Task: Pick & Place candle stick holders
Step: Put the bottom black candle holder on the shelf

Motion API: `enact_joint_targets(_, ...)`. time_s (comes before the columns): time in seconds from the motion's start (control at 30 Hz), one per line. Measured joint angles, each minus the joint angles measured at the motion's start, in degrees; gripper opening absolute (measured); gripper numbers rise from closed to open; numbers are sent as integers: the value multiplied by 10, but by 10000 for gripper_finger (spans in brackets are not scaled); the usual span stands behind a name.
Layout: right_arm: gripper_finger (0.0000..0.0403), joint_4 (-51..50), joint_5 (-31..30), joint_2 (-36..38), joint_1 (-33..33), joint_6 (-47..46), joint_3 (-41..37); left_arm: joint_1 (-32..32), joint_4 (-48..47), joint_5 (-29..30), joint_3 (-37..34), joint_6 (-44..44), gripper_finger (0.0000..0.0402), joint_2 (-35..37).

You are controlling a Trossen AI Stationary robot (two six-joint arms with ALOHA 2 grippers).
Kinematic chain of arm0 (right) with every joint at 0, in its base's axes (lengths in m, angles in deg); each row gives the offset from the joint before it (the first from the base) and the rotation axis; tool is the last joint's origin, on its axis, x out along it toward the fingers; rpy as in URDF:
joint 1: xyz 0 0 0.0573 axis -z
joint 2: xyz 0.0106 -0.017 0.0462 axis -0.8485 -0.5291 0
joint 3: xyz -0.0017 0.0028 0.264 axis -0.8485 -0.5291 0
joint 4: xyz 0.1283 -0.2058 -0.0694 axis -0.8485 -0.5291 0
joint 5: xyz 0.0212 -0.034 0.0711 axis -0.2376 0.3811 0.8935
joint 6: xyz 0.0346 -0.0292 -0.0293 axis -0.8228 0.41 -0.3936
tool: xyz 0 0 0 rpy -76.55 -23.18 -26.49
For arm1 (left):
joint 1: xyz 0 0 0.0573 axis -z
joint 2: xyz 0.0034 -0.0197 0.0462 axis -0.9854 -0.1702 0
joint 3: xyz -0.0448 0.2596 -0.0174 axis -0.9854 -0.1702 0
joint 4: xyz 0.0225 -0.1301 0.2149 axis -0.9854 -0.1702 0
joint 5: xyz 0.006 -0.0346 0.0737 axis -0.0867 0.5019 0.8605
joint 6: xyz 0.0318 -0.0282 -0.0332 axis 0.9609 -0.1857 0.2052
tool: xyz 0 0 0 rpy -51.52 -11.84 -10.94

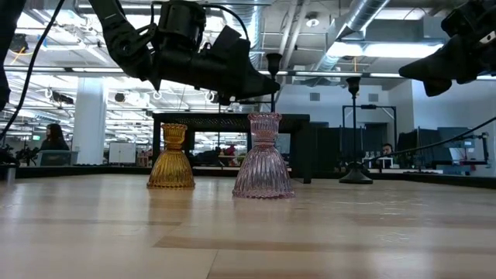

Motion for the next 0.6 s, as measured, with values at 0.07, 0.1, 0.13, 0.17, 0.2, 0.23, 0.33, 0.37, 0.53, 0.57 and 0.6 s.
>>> enact_joint_targets(0.07,0,0,0,0,0,0,0,0,0,0,0,0,57,0)
enact_joint_targets(0.1,0,0,0,0,0,0,0,0,0,0,0,0,50,0)
enact_joint_targets(0.13,0,0,0,0,0,0,0,0,0,0,0,0,45,0)
enact_joint_targets(0.17,0,0,0,0,0,0,0,0,0,0,0,0,39,0)
enact_joint_targets(0.2,0,0,0,0,0,0,0,0,0,0,0,0,35,0)
enact_joint_targets(0.23,0,0,0,0,0,0,0,0,0,0,0,0,31,0)
enact_joint_targets(0.33,0,0,0,0,0,0,0,1,0,-2,-1,0,23,0)
enact_joint_targets(0.37,0,0,0,0,0,0,0,1,0,-2,-1,0,22,0)
enact_joint_targets(0.53,0,0,0,0,0,0,0,6,-13,1,-1,0,21,7)
enact_joint_targets(0.57,0,0,0,0,0,0,0,9,-25,1,-1,0,20,14)
enact_joint_targets(0.6,0,0,0,0,0,0,0,12,-39,0,-1,0,20,22)
